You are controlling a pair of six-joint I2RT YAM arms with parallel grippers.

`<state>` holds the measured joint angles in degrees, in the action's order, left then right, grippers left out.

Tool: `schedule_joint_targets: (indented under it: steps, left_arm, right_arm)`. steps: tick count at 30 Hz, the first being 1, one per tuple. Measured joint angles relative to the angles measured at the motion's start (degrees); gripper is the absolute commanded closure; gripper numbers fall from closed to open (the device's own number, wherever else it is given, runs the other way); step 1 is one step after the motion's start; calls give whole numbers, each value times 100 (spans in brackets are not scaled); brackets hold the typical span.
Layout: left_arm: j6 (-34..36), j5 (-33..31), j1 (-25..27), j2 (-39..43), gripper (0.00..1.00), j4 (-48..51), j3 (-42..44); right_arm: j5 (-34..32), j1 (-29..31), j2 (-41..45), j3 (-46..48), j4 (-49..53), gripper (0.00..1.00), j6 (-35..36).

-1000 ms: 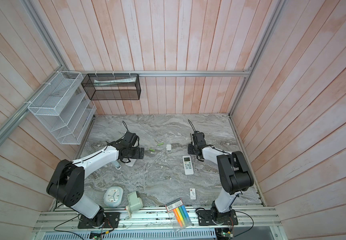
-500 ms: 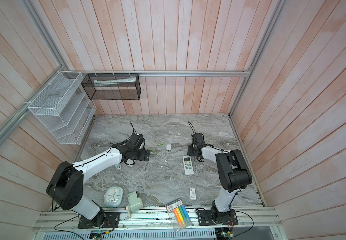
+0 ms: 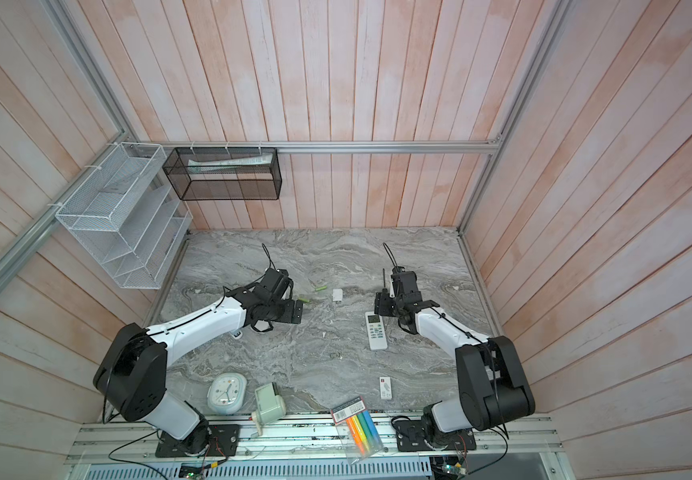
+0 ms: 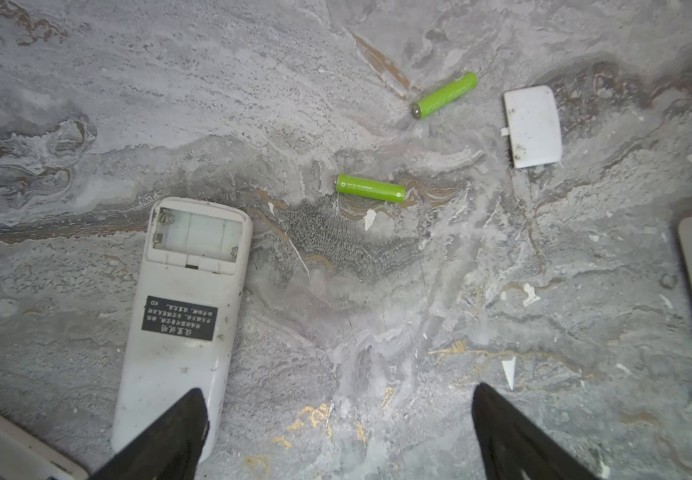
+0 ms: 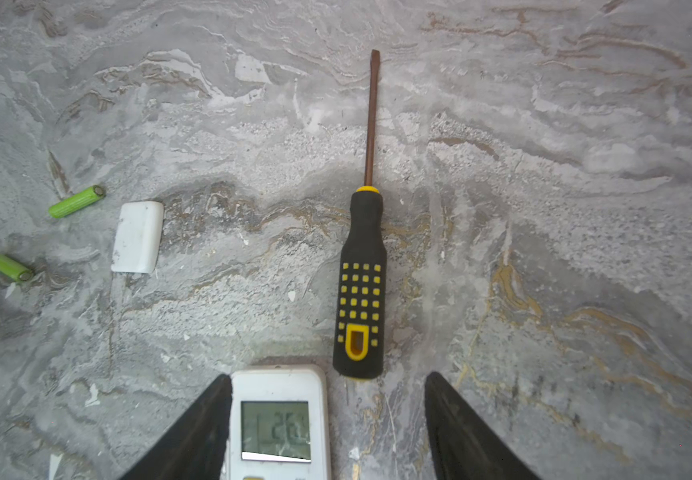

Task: Unload the batteries from the remote control
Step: 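Set the screwdriver down on the table and open the right gripper, then grasp the white remote with the display using the right gripper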

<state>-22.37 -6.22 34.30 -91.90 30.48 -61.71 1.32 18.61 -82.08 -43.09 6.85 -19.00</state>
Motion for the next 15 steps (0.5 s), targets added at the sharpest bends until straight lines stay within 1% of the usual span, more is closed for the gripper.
schedule_joint_targets:
  steps: [4, 8, 11, 15]
  left_arm:
    - [-22, 2, 0, 37, 0, -13, 0]
    - [-24, 0, 0, 140, 0, -42, 9]
    - [-37, -2, 0, 216, 0, -72, 46]
    - [-35, -7, 0, 258, 0, -92, 94]
  right_arm:
    - [-146, 498, 76, 138, 260, 23, -122]
    - [-553, 933, 79, 258, 533, 22, -330]
    - [-892, 1167, 79, 326, 695, 22, -474]
    - [-1182, 1377, 76, 411, 787, 21, -610]
